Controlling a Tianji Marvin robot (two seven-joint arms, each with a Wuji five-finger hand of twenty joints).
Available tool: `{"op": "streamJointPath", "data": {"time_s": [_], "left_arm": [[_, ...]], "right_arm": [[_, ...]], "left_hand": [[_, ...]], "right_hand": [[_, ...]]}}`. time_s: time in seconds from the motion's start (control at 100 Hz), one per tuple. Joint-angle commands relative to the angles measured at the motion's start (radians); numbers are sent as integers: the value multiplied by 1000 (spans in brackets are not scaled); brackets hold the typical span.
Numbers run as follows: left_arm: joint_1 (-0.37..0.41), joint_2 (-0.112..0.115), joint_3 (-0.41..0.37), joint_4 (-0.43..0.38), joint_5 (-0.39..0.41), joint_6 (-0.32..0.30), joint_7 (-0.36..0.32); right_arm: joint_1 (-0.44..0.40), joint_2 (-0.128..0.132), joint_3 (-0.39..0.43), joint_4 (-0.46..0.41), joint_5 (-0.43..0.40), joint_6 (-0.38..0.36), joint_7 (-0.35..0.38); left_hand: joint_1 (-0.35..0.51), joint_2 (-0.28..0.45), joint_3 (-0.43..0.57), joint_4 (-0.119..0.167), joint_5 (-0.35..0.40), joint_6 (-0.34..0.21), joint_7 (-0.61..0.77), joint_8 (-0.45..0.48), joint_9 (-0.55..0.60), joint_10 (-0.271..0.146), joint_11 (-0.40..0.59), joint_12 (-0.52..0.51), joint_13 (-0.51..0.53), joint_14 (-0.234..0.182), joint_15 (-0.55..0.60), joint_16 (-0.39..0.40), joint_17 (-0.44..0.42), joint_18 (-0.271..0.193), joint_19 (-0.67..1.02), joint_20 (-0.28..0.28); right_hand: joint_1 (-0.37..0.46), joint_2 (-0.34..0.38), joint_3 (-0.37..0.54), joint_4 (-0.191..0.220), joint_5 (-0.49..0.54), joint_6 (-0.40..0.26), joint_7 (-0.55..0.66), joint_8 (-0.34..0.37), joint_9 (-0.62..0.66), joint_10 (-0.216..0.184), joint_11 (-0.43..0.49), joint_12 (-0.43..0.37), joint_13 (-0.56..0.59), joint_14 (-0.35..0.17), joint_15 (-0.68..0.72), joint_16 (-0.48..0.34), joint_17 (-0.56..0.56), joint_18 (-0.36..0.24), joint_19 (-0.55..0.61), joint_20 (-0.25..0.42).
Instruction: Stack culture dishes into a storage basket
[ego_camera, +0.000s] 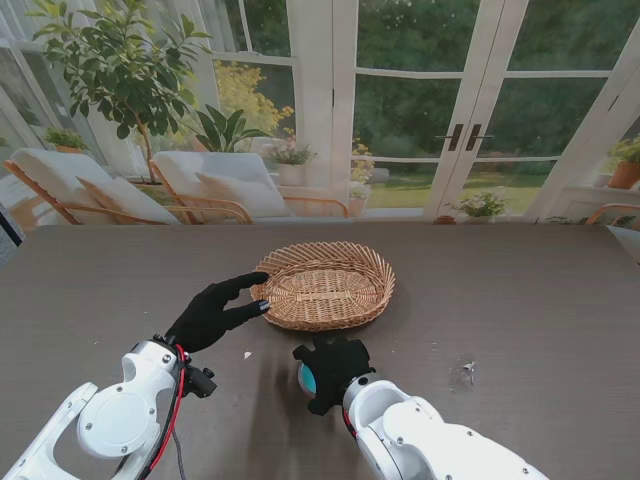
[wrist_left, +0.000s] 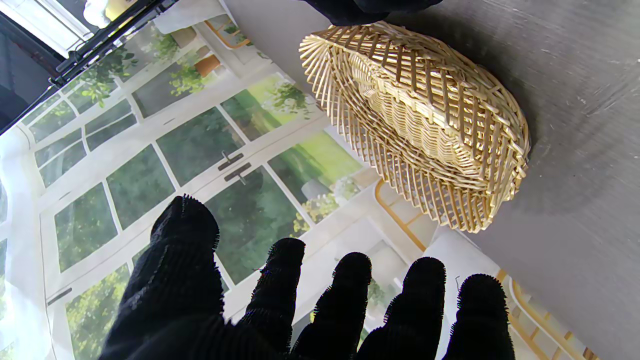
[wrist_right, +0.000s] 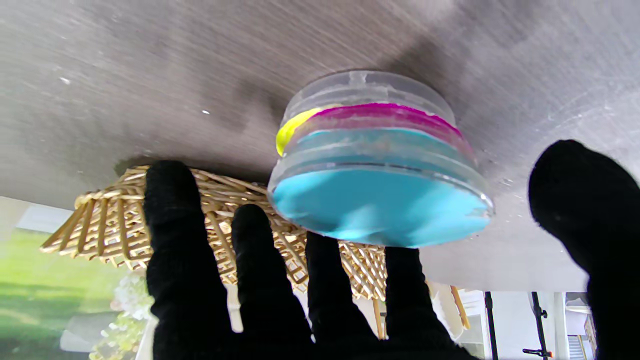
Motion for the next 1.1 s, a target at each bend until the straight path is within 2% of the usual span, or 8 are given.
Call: {"op": "streamJointPath", "data": {"time_s": [0.0,0.54,0.93,1.0,1.09], "left_arm": [[2,-1,-1,-3,-4,3,-20],[2,-1,0,-3,-5,7,-23],[0,0,0,0,-7,7,-28],[-1,0,0,0,-8,7,-28],[0,0,0,-1,-8,7,-28]], "right_arm": [[7,-6,-8,11,6,5,13],[61,-15,-72,65,59,30,-6],[88,-24,-112,96,86,45,-27],[95,-26,-120,102,91,48,-31],[101,-28,-129,109,99,51,-34]], "left_hand": [[30,42,-22,3,9,-14,1,-1,-2,1,-12,-6,-30,12,-13,8,-5,14,-28,3],[30,42,-22,3,12,-14,2,-1,-3,0,-12,-6,-30,11,-13,8,-4,13,-28,3],[31,42,-22,3,9,-13,1,-1,-1,1,-12,-6,-31,13,-13,8,-3,15,-28,3],[30,42,-22,3,10,-13,1,-1,-1,1,-12,-6,-30,11,-13,8,-3,15,-28,3],[30,42,-22,3,12,-15,2,0,-2,0,-12,-6,-30,12,-13,8,-2,15,-27,3]], "right_hand": [[-27,12,-105,18,-53,28,-19,-13,-49,17,-20,-18,-30,25,-13,-16,-282,54,-21,-40],[-21,-32,-71,12,-47,25,-51,7,-53,16,-1,-10,-12,22,6,-13,-255,64,-2,-44],[-5,-78,-24,7,-42,11,14,50,-38,11,47,10,35,22,48,12,-201,59,66,-31],[2,-82,-19,7,-43,9,-1,38,-32,10,56,13,47,21,56,16,-190,59,79,-30],[9,-97,-5,8,-43,-1,38,67,-22,7,63,15,58,19,65,23,-179,60,94,-34]]}}
